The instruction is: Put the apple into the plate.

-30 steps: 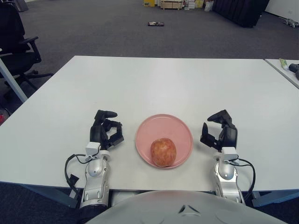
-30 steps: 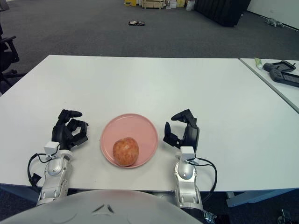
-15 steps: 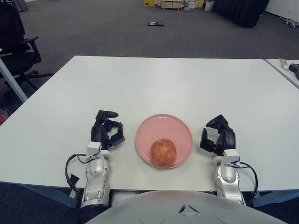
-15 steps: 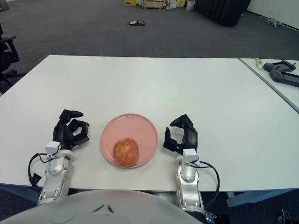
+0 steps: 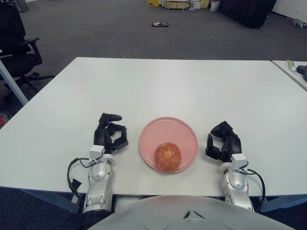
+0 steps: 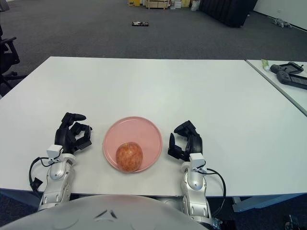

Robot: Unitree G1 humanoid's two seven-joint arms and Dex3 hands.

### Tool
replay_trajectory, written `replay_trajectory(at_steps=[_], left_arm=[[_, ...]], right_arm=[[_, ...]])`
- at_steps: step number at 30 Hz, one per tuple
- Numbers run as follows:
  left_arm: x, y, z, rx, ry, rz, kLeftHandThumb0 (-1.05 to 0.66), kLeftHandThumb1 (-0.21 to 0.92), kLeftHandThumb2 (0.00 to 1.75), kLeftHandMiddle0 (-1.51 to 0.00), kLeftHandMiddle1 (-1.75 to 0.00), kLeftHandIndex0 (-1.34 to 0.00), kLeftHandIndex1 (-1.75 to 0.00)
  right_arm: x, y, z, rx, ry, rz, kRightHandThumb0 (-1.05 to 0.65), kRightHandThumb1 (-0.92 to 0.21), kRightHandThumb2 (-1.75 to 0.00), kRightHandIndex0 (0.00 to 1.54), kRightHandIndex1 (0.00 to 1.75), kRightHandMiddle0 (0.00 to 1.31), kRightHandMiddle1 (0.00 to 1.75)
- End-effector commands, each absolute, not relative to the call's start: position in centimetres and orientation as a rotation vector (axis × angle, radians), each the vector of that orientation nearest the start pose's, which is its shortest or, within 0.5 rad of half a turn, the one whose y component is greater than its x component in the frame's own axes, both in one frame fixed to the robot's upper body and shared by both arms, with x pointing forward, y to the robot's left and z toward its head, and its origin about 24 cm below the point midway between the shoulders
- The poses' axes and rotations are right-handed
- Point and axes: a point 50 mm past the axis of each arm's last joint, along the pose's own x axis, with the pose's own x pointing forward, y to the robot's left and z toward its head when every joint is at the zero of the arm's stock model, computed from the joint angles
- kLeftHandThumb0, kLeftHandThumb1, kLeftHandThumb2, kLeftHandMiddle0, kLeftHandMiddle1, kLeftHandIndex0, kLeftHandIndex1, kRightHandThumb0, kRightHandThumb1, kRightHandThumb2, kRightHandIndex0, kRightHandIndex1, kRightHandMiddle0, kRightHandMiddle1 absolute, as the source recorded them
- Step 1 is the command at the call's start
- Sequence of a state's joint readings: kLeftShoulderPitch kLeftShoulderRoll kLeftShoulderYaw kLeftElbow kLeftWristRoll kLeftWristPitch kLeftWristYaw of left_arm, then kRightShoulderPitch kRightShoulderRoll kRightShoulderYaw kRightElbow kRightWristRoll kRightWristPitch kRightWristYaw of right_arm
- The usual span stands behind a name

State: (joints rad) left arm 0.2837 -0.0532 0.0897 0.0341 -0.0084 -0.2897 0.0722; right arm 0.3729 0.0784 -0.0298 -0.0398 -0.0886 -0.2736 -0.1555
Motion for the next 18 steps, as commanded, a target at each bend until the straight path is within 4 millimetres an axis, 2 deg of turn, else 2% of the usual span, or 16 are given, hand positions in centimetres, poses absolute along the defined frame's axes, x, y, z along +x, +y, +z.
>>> replay_trajectory(at_steps=[1, 10, 18], left_arm=[[18.69, 18.26, 0.31, -0.019, 0.008, 0.236, -0.01, 0.38, 1.19, -0.62, -1.57, -0.38, -1.75], [18.62, 18.39, 0.32, -0.019, 0.007, 0.227, -0.01, 0.4, 1.19, -0.6, -1.58, -0.36, -1.75], [18.57, 18.44, 0.34, -0.021, 0.006, 0.212, -0.01, 0.4, 1.18, -0.61, -1.58, -0.36, -1.75]], right_arm=[[17.21, -16.9, 0.51, -0.036, 0.042, -0.283, -0.45, -0.39, -1.23, 1.17, 1.75, 0.55, 1.75], [17.16, -16.78, 0.74, -0.022, 0.037, -0.28, -0.45, -0.4, -1.23, 1.17, 1.75, 0.55, 1.75], [17.09, -16.66, 1.01, -0.001, 0.024, -0.274, -0.44, -0.45, -1.16, 1.15, 1.75, 0.51, 1.75]])
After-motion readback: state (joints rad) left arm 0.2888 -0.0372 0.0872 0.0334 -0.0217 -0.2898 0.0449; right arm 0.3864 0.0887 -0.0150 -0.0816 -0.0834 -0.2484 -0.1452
